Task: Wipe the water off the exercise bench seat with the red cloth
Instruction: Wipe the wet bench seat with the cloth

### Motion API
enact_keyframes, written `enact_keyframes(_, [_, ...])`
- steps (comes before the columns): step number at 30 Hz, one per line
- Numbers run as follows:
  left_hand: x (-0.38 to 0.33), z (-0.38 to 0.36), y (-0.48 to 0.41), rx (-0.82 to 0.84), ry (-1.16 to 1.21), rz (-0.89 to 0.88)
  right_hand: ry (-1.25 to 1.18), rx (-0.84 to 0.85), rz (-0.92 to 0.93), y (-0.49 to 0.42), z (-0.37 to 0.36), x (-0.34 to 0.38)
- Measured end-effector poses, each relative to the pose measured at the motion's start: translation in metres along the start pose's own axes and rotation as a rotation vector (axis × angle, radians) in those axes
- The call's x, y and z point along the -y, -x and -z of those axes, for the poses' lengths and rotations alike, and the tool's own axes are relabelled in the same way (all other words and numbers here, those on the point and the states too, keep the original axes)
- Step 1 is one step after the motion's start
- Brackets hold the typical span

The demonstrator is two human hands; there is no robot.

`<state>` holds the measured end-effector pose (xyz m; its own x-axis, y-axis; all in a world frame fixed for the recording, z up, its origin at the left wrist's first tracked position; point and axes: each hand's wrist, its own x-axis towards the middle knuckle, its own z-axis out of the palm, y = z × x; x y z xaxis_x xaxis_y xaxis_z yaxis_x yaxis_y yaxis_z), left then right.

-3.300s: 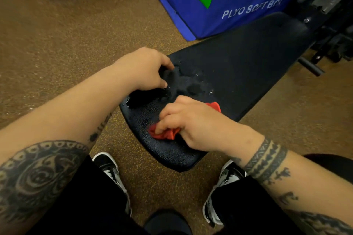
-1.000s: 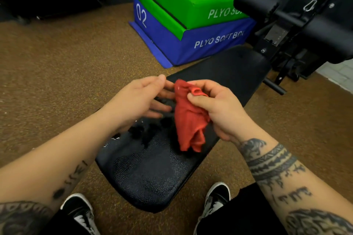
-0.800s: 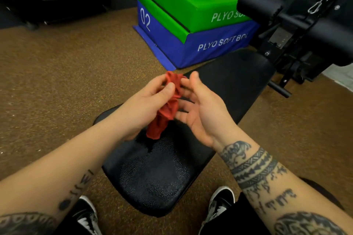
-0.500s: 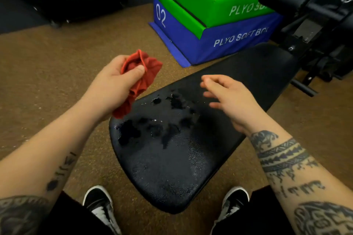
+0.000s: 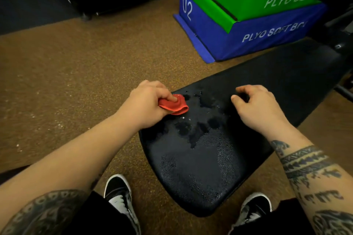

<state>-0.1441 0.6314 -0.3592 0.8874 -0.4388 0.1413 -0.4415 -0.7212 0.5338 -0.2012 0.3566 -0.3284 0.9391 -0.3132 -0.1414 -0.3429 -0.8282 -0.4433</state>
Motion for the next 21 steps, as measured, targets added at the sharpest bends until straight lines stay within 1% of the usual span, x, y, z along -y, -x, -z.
enact_keyframes(3, [0.001, -0.008, -0.014, -0.056, 0.006, 0.024, 0.08, -0.001, -0.013, -0.004, -0.003, -0.003])
enact_keyframes(6, [-0.004, -0.013, -0.032, -0.08, 0.057, 0.1, 0.076, -0.008, -0.002, -0.006, -0.003, -0.008])
enact_keyframes(9, [0.001, -0.006, -0.049, -0.088, -0.002, 0.295, 0.075, -0.004, 0.028, -0.008, 0.0, -0.015])
enact_keyframes(10, [0.005, 0.001, -0.053, -0.105, 0.013, 0.369, 0.075, -0.005, 0.039, -0.008, 0.001, -0.016])
enact_keyframes(11, [0.008, 0.008, -0.056, -0.122, 0.072, 0.421, 0.073, -0.008, 0.047, -0.009, 0.003, -0.018])
enact_keyframes(12, [0.008, 0.015, -0.058, -0.137, 0.15, 0.437, 0.067, -0.014, 0.051, -0.009, 0.004, -0.019])
enact_keyframes(14, [-0.001, 0.026, -0.057, -0.129, 0.302, 0.377, 0.06, -0.027, 0.065, -0.011, 0.006, -0.022])
enact_keyframes(16, [-0.016, 0.029, -0.051, -0.021, 0.456, 0.285, 0.059, -0.032, 0.08, -0.012, 0.005, -0.024])
enact_keyframes(17, [-0.019, 0.025, -0.049, 0.047, 0.478, 0.234, 0.059, -0.035, 0.087, -0.013, 0.005, -0.025])
enact_keyframes(18, [-0.021, 0.02, -0.046, 0.111, 0.455, 0.185, 0.057, -0.037, 0.087, -0.014, 0.005, -0.027])
enact_keyframes(19, [-0.021, 0.012, -0.044, 0.153, 0.385, 0.124, 0.059, -0.039, 0.081, -0.015, 0.005, -0.028])
enact_keyframes(21, [-0.015, -0.002, -0.043, 0.137, 0.209, 0.008, 0.091, -0.035, 0.058, -0.016, 0.006, -0.032])
